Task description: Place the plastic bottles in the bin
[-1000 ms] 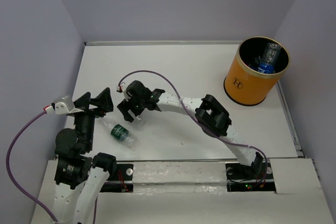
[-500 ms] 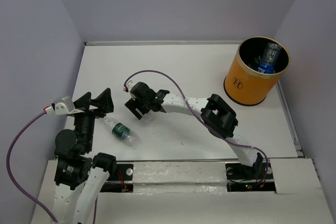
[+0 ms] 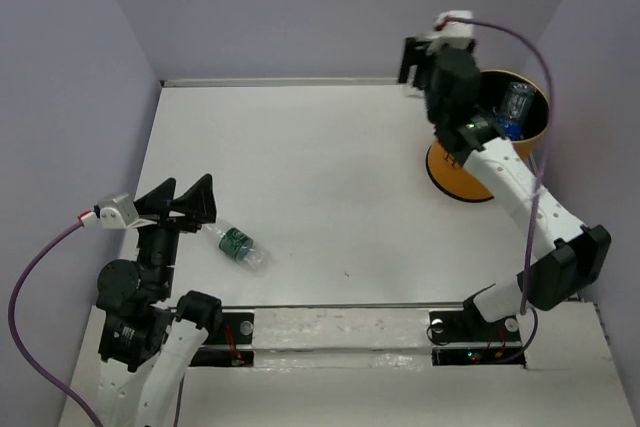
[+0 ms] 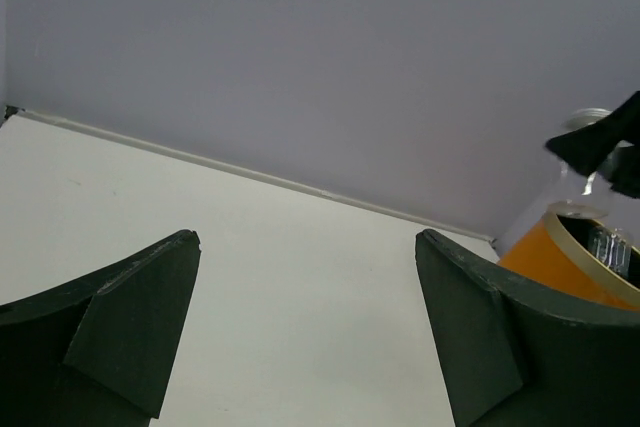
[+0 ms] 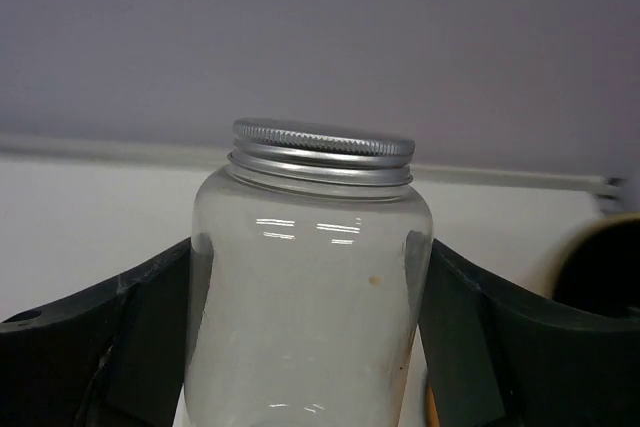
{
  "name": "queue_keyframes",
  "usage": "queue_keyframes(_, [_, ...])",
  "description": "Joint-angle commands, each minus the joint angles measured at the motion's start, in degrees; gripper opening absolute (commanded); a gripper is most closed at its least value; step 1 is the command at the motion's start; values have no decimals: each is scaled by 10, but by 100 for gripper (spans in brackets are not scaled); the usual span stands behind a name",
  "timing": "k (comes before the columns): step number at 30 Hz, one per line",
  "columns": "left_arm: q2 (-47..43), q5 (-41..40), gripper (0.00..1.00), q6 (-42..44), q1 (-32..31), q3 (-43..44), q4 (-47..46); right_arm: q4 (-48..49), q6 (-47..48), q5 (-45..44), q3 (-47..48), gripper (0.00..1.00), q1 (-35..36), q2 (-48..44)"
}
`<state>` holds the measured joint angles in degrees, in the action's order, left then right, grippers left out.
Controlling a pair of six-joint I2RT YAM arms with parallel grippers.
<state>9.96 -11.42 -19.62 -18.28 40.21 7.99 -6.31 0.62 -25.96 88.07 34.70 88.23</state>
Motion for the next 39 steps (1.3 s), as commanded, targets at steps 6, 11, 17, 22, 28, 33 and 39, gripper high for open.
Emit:
queue_keyframes(6, [-20, 14, 99, 1, -23, 0, -32, 120, -21, -97, -47, 45, -253, -66])
queue_keyframes(11, [-21, 15, 99, 2, -31, 0, -32, 122, -22, -105, -54, 45, -296, -39])
queue_keyframes(17, [-23, 13, 99, 2, -32, 0, -32, 122, -42, -100, -95, 63, -307, -38])
queue_keyframes(22, [-19, 13, 99, 1, -32, 0, -32, 101, -69, -107, -101, 100, -307, -67])
queue_keyframes(28, [-15, 11, 99, 2, -32, 0, -31, 43, -102, -22, -77, 100, -301, -114])
queue_keyframes(33, [-6, 13, 99, 1, -24, 0, -31, 33, -85, 26, -93, 100, -184, -139])
queue_keyframes(39, [2, 3, 99, 4, -10, 2, -30, 34, -78, 153, -95, 92, -14, -85])
